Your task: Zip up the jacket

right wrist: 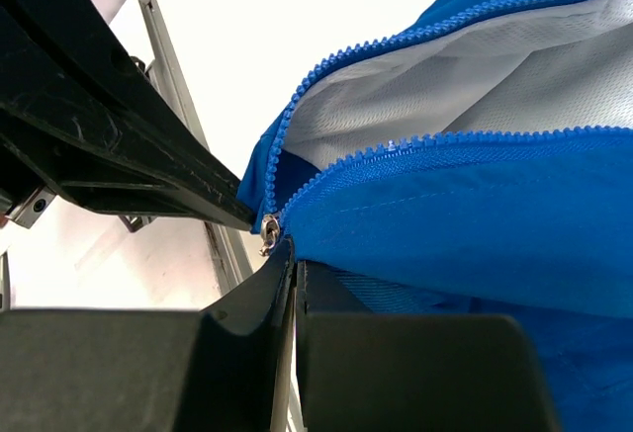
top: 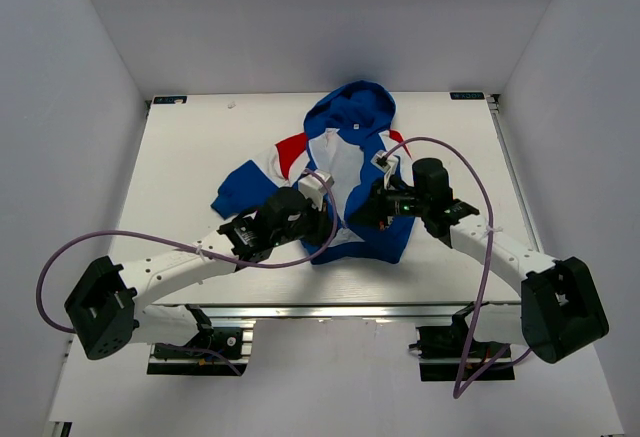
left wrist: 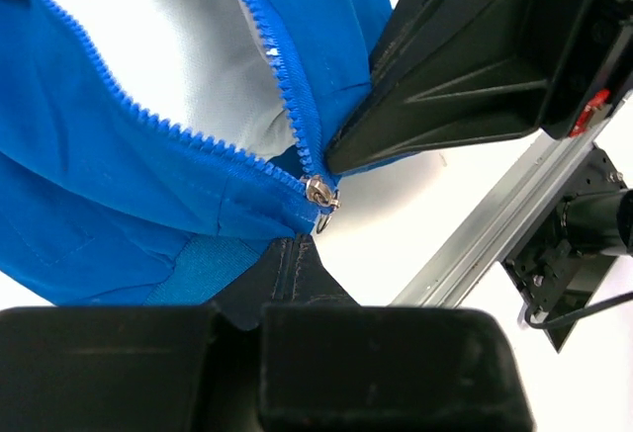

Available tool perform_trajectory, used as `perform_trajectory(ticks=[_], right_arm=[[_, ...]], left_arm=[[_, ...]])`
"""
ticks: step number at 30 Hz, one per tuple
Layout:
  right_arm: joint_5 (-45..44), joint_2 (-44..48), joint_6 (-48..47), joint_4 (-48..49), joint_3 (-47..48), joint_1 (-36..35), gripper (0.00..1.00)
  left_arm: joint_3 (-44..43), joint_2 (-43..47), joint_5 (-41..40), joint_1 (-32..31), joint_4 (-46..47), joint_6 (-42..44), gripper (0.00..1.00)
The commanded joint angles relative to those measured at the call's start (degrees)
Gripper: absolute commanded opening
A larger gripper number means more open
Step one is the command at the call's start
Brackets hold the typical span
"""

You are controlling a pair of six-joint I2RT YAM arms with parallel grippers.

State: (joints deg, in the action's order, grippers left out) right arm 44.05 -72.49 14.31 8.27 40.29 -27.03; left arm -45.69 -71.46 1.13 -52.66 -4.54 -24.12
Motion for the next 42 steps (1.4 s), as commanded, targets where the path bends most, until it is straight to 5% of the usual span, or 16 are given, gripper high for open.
perform_trajectory(ticks=[1,8,13,21,30,38,41,42], right_arm=[[0.0,1.9,-0.7,2.8,1.5,-0.3,0.0],[-1.1,1.1,-0.1,2.4,2.9,-0.3,0.0],[1.0,1.4,-0.2,1.4,2.0,-0.3,0.0],[0.3,0.7,2.8,4.6,-2.8,-6.2,0.0],[-6.1,0.4,4.2,4.4,-2.7,-6.4,0.0],[-9.6,0.8,5.3,3.8,-3.6,-6.4,0.0],[-8.5,0.7,6.3,5.1,-3.5,-6.4,0.0],[-8.5,0.8,6.3,5.2,-3.4,-6.4,0.0]], left_arm=[[-0.3,1.8,5.1,-0.4,0.9,1.4,0.0],[-1.2,1.0,9.9,-0.4,-2.4,3.9,0.0],[-3.9,-1.2,3.0,-0.3,-6.6,0.1,0.05],[-5.0,-4.5,2.8,-0.3,-6.0,-4.4,0.1],[-2.5,1.1,-0.5,-0.2,-9.3,-7.8,0.32],[-1.4,4.6,-2.1,-0.2,-14.1,-9.4,0.37],[-1.7,4.6,-2.4,-0.2,-15.6,-9.7,0.46],[-2.0,4.5,-2.8,-0.2,-16.3,-10.2,0.69]])
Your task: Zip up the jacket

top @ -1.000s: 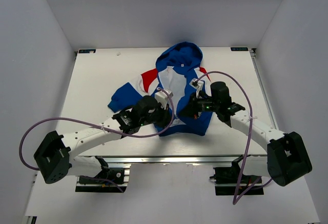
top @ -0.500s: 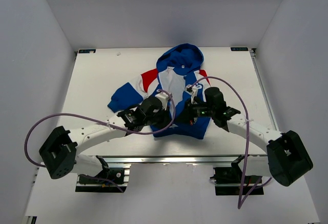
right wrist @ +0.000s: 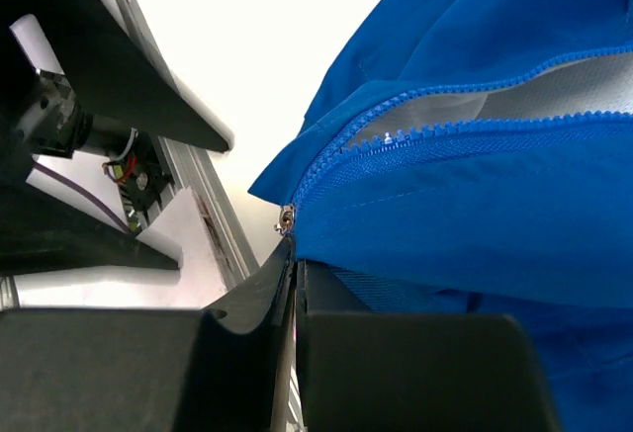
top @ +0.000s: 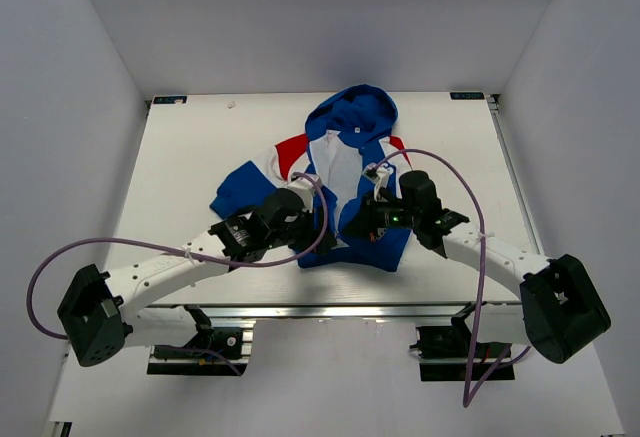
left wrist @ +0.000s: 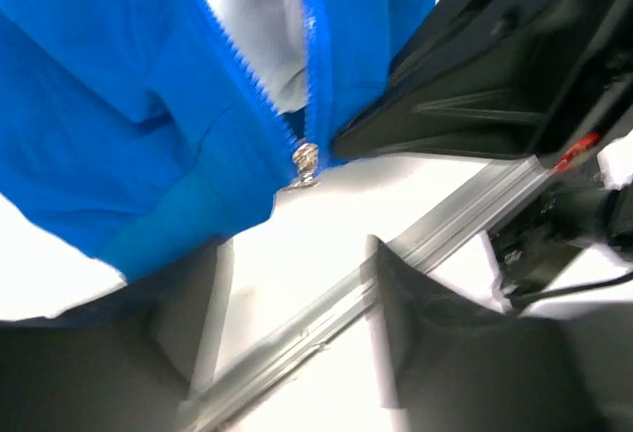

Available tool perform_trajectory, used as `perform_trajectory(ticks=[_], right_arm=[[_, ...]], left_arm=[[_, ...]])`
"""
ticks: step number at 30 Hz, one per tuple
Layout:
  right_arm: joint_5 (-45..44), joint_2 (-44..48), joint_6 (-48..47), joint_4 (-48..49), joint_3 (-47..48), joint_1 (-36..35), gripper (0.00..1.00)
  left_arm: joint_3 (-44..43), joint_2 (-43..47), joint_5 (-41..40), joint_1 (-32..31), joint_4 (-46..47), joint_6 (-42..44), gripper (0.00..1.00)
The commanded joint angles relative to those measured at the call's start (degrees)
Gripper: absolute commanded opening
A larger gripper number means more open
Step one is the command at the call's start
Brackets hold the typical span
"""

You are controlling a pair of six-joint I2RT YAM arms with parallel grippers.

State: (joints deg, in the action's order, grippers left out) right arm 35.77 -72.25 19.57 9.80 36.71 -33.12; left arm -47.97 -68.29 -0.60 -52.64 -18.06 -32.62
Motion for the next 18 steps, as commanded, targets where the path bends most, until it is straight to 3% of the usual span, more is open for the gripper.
perform_trajectory(ticks=[1,4,7,11,15,18], right_arm=[[0.1,0.8,1.3,3.7,0.2,-0.2,0.0],[0.5,1.3,1.3,3.6,0.1,-0.3,0.0],[0.7,1.7,1.3,3.5,-0.1,-0.3,0.0],[0.5,2.3,1.3,3.3,-0.6,-0.2,0.0],[0.2,2.5,1.1,3.1,-0.7,-0.3,0.0],[0.2,2.7,0.9,2.9,-0.4,-0.3,0.0]], left_arm=[[-0.3,1.2,-1.7,-0.3,-3.6,-2.0,0.81],[0.6,1.5,-2.8,1.0,-3.9,-4.0,0.98],[3.4,2.6,4.9,5.4,3.2,-6.0,0.98],[10.4,3.3,19.2,16.0,14.1,-8.1,0.98],[16.0,3.0,33.7,20.3,29.6,-10.7,0.98],[16.8,-1.0,38.9,21.3,36.3,-12.5,0.98]])
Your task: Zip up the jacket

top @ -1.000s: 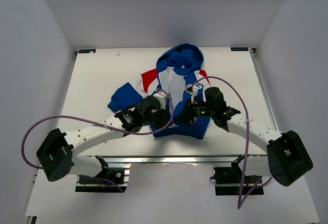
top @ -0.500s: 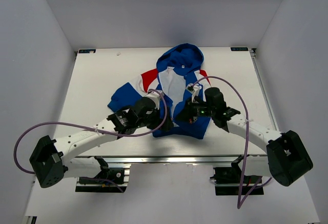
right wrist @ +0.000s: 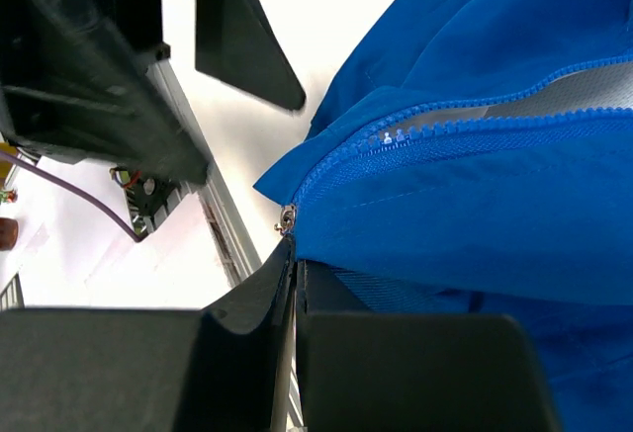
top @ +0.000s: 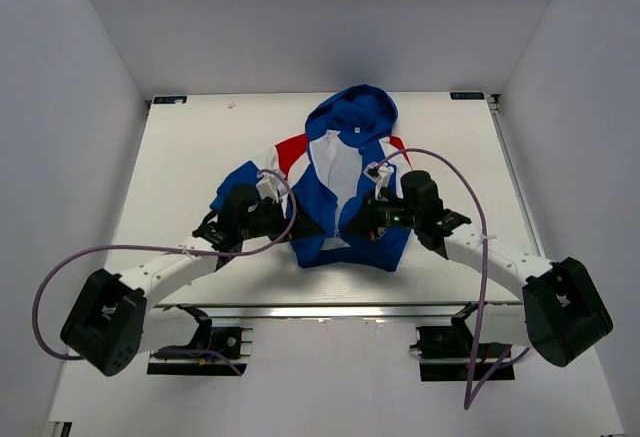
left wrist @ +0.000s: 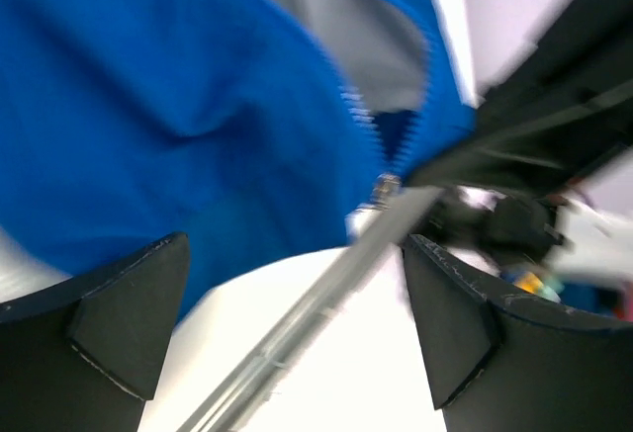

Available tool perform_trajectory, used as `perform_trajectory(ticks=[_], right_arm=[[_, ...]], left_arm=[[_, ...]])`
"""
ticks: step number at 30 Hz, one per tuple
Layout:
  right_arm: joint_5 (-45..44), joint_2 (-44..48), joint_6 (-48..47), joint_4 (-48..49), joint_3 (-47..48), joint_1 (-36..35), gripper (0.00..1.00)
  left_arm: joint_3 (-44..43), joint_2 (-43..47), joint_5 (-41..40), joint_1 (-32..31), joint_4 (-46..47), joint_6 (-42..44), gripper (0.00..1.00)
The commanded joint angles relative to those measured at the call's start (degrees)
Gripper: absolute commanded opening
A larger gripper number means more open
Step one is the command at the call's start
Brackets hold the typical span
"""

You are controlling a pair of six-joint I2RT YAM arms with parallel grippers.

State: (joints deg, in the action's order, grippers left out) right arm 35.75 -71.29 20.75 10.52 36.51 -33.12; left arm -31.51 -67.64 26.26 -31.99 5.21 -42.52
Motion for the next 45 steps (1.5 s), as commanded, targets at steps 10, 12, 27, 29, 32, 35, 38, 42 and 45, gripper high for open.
perform_trajectory(ticks=[10,12,27,29,32,35,38,42,45], right_arm=[[-0.2,1.7,-0.5,2.0,-0.1,-0.3,0.0],[-0.2,1.7,-0.5,2.3,-0.1,-0.3,0.0],[0.0,1.1,-0.2,2.4,-0.4,-0.2,0.0],[0.0,0.9,-0.1,2.3,-0.4,-0.3,0.0],[-0.1,0.5,-0.1,2.2,-0.3,-0.2,0.0],[0.0,0.1,0.0,2.2,-0.1,-0.2,0.0],[-0.1,0.3,0.3,2.8,-0.1,-0.2,0.0],[0.1,0.3,1.2,4.0,0.2,-0.2,0.0],[0.3,0.2,1.8,4.8,0.4,-0.2,0.0]], left_arm=[[-1.3,-11.9,22.5,1.2,23.7,-6.2,0.98],[-1.5,-13.0,23.7,1.2,24.7,-7.1,0.97],[-2.7,-19.0,28.1,1.4,34.4,-11.5,0.65],[-2.5,-18.9,28.1,1.4,34.6,-11.5,0.6],[-2.2,-18.5,27.8,1.5,34.4,-11.4,0.49],[-2.2,-18.5,27.8,1.6,34.4,-11.4,0.4],[-2.4,-18.5,27.9,1.6,34.3,-11.3,0.32],[-2.4,-18.5,27.9,1.6,33.6,-10.9,0.1],[-2.8,-18.4,27.3,1.5,32.3,-10.0,0.0]])
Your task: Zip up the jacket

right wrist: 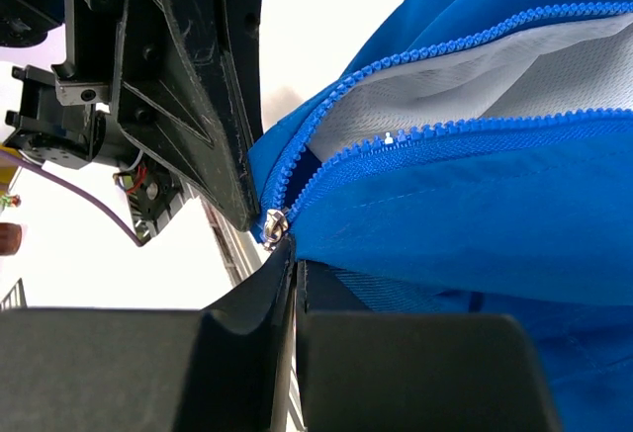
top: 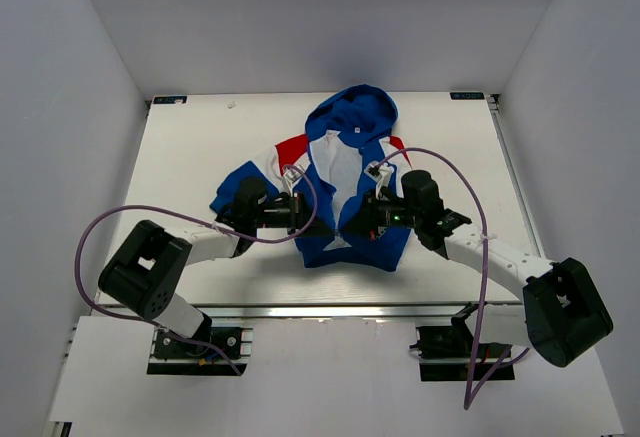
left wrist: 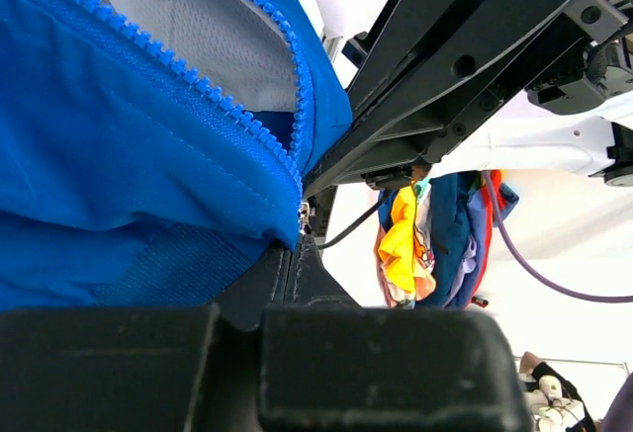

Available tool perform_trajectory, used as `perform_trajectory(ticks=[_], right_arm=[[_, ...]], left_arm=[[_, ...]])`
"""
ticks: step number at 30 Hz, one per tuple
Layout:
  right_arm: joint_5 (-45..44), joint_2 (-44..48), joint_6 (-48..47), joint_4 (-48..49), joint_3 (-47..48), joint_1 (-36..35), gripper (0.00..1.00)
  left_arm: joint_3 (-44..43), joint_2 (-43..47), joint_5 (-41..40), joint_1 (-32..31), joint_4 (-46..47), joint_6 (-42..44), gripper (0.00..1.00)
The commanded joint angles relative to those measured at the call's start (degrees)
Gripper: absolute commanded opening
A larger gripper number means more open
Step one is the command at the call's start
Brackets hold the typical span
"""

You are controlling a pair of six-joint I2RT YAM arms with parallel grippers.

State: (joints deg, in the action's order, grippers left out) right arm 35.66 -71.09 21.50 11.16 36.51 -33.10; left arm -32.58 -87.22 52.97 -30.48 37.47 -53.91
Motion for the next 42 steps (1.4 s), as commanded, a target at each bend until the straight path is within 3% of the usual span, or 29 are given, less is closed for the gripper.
perform_trajectory(ticks=[1,6,10,18,26,30,32,37,42], right_arm=[[0.5,0.0,1.4,4.4,0.6,-0.2,0.0],[0.3,0.3,2.1,4.8,0.9,-0.2,0.0],[-1.2,0.4,3.4,5.4,1.4,-0.2,0.0],[-2.0,-2.5,5.7,6.3,4.9,0.4,0.0],[-0.2,-2.4,5.8,6.2,4.4,0.7,0.0],[-0.6,-2.0,3.6,2.1,4.4,0.7,0.1],[-1.3,-1.9,2.1,0.8,4.4,0.7,0.22],[-3.0,-1.5,-2.5,-6.1,6.2,0.8,0.41],[-4.5,0.5,-7.4,-10.8,6.8,0.8,0.49]], left_arm=[[-1.8,1.5,0.2,0.0,-1.4,1.7,0.0],[-2.8,4.3,-4.0,-0.1,-9.8,7.1,0.0],[-5.5,7.7,-9.6,-1.3,-22.8,13.6,0.0],[-5.4,11.9,-12.5,-3.4,-29.2,18.1,0.0],[-4.7,12.7,-13.2,-3.8,-28.2,17.3,0.0],[-5.5,12.2,-14.4,-3.7,-26.8,15.8,0.0],[-6.1,11.0,-14.7,-3.7,-26.3,14.4,0.0],[-10.0,8.3,-15.2,-3.7,-27.6,13.7,0.0],[-12.0,8.6,-14.2,-3.7,-29.5,12.9,0.0]])
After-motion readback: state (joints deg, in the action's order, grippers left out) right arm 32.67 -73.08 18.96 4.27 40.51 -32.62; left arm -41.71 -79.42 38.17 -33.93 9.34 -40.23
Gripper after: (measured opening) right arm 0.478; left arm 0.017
